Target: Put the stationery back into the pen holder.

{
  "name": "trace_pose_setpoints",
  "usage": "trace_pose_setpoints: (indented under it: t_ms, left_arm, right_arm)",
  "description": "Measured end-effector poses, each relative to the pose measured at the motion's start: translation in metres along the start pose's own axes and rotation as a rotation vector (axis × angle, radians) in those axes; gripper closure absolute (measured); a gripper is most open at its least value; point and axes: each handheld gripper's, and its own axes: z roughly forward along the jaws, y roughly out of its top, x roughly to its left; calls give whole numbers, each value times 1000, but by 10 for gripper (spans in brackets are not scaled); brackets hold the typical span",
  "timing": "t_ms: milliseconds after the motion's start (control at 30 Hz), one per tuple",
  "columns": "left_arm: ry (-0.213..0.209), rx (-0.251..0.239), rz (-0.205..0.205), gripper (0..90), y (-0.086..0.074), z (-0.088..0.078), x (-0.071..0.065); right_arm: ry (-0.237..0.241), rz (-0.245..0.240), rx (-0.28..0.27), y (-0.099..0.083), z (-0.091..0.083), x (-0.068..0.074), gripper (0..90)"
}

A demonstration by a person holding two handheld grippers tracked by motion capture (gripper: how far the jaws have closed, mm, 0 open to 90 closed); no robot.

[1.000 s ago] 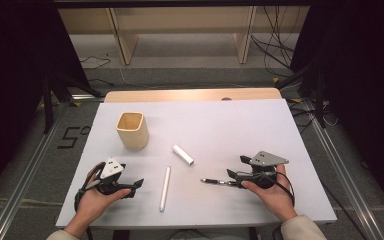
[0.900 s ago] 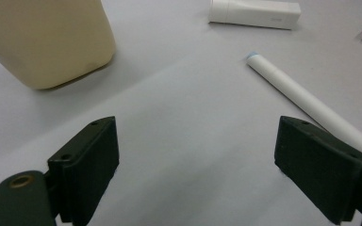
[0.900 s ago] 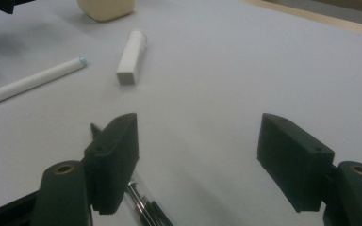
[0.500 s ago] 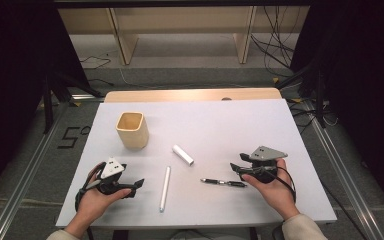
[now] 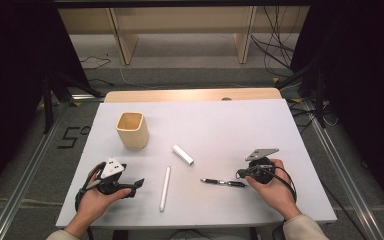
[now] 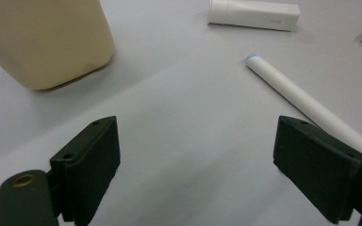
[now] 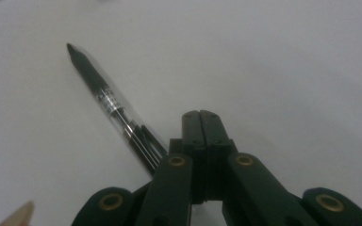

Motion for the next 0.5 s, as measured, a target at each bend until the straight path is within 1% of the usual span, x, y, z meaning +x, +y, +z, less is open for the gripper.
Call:
trace_pose_setpoints:
  t_ms: [33, 67, 100, 233, 400, 500]
  left_arm:
    - [0, -1, -1, 151, 0, 0, 0]
    - [0, -1, -1, 151, 0, 0, 0]
    - [0, 0, 0, 151, 0, 0, 0]
    - [0, -1, -1, 152, 0, 0, 0]
    - [0, 1, 1, 152, 0, 0, 0]
    - [1, 1, 2, 152, 0, 0, 0]
  right_arm:
    - [-3, 10, 12, -1, 0, 0, 900]
    - [-3, 10, 12, -1, 0, 0, 900]
    - [-5, 23, 29, -2, 1, 0, 900]
    - [-17, 29, 47, -4, 2, 0, 900]
    - [-24, 59, 77, -6, 1, 0, 900]
    - [-27, 63, 84, -7, 1, 0, 900]
